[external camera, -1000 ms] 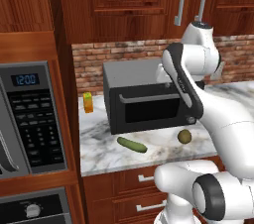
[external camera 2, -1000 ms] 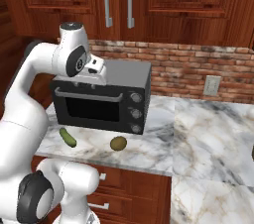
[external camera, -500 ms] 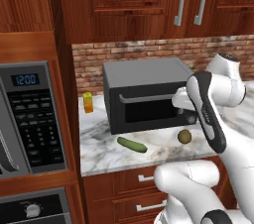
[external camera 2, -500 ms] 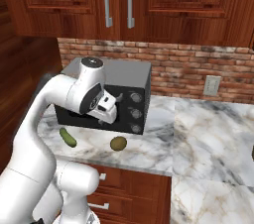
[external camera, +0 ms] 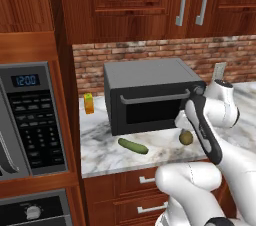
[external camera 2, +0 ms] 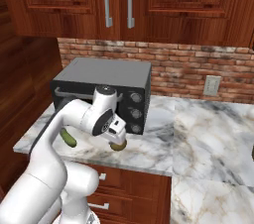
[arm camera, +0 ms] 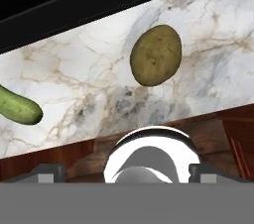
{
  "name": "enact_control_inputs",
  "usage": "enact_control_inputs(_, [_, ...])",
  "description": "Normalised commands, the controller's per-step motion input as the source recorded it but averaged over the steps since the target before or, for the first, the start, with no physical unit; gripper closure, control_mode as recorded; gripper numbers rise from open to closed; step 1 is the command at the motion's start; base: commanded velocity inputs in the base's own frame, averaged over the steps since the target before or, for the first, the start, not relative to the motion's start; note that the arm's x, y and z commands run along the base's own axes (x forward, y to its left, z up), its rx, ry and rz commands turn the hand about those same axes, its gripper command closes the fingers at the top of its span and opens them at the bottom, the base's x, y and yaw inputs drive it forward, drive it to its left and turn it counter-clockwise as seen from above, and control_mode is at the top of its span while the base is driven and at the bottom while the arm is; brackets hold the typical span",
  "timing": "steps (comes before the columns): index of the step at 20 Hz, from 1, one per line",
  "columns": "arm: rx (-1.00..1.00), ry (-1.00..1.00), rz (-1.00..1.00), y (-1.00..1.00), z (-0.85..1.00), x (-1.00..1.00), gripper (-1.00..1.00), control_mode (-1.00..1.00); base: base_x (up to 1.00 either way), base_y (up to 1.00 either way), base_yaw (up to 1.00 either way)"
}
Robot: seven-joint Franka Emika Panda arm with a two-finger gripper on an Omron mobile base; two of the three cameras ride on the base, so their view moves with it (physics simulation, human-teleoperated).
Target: Place the cucumber and potato inside the fridge drawer. Close the drawer after placing the vegetables.
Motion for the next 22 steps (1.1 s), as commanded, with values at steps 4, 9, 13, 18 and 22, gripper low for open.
enact_control_inputs(4, [0.00,0.12,0.00,-0.24,-0.35,0.48,-1.00,-1.00,0.00,0.00,0.00])
enact_control_inputs(9, [0.00,0.04,0.00,-0.36,-0.43,0.36,-1.00,-1.00,0.00,0.00,0.00])
enact_control_inputs(13, [0.00,0.01,0.00,-0.22,-0.30,0.37,-1.00,-1.00,0.00,0.00,0.00])
enact_control_inputs(18, [0.00,0.00,0.00,-0.01,-0.22,0.35,-1.00,-1.00,0.00,0.00,0.00])
enact_control_inputs(22, [0.00,0.00,-0.01,0.10,-0.23,0.25,-1.00,-1.00,0.00,0.00,0.00])
